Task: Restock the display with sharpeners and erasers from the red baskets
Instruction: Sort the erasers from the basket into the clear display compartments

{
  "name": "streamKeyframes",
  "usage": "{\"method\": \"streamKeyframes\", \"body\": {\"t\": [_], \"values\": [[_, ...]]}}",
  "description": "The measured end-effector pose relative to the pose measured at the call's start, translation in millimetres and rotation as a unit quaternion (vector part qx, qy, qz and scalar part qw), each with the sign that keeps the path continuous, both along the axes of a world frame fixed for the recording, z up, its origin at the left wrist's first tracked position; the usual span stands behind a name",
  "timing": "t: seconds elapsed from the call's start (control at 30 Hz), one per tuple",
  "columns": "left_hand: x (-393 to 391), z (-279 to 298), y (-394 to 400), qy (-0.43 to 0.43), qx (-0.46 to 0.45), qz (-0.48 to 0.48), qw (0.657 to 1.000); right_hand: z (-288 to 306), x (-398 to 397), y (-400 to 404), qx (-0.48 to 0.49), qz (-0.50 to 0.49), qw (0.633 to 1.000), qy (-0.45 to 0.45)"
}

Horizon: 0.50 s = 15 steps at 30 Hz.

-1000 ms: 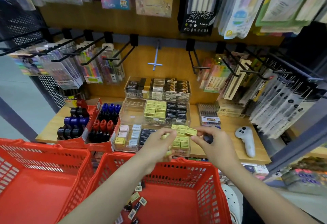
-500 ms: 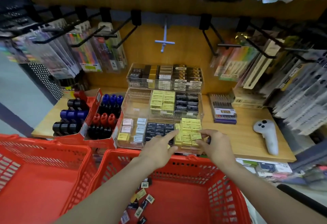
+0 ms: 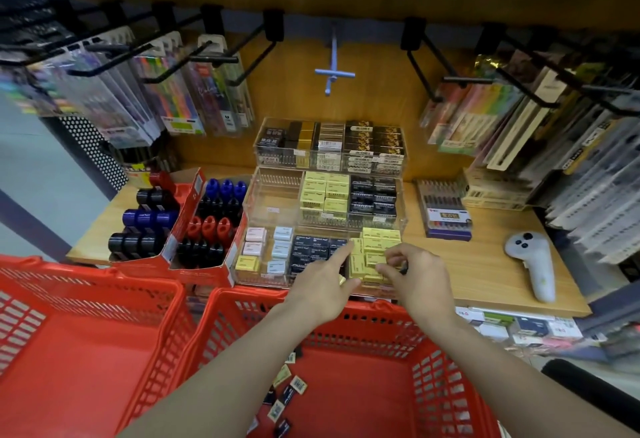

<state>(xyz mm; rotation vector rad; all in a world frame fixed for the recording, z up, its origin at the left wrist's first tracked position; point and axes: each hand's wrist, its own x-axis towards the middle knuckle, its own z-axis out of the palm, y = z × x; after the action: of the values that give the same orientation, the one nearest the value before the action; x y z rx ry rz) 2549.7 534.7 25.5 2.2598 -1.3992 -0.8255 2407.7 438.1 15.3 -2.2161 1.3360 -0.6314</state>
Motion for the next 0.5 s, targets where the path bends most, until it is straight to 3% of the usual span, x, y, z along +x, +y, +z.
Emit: {"method": "streamKeyframes", "body": {"t": [0.27, 0.4, 0.47, 0.5], "values": [[-2, 7, -1, 0.033, 0.002, 0.021, 0.999, -1, 7, 0, 0.003, 0.004, 1.0, -0.005], [0, 7, -1, 0.054, 0.019, 0.022, 0.998, 7, -1, 1, 0.064, -0.037, 0.994, -0.074], [1, 9, -1, 0.073, 0.028, 0.033, 0.996, 15, -10, 0, 0.201, -0.145, 0.951, -0.184], [1, 10, 0, 0.08, 0.028, 0.043, 0.995, 22, -15, 1, 0.308, -0.2, 0.888, -0.277]]}}
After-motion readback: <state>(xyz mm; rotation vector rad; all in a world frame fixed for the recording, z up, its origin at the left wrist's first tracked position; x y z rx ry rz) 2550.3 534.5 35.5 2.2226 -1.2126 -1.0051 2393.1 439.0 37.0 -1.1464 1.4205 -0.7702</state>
